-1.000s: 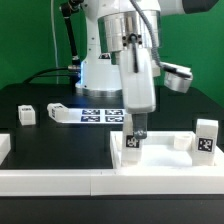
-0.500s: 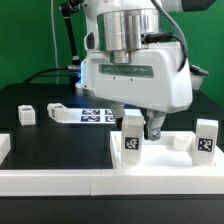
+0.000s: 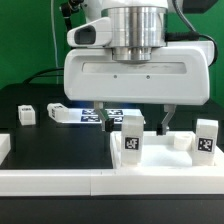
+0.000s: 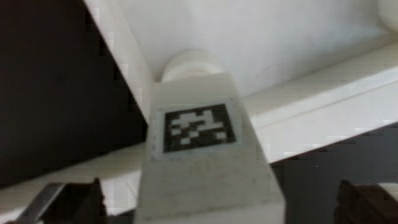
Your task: Assemble square table
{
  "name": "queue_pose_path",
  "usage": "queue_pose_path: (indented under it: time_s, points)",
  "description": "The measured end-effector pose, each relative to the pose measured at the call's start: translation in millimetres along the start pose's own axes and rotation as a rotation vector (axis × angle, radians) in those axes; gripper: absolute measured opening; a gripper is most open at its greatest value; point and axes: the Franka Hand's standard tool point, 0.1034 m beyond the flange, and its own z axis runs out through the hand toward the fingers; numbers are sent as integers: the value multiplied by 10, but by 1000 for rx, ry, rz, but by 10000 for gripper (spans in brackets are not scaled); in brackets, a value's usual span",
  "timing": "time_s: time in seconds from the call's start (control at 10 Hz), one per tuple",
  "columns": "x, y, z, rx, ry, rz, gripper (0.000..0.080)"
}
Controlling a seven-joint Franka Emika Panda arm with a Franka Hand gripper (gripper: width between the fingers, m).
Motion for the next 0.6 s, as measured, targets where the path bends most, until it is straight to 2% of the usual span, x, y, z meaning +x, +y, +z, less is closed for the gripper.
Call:
queue_pose_path:
  time_s: [0.1, 0.3, 0.4, 0.5, 0.6]
  points:
    - [-14, 7, 8, 0, -6, 32, 649]
    - [-14, 5, 11, 1, -7, 113, 370]
    - [-16, 18, 14, -1, -7, 182, 370]
    - [-13, 36, 15, -3, -7, 268, 293]
    - [-17, 42, 18, -5, -7, 359, 293]
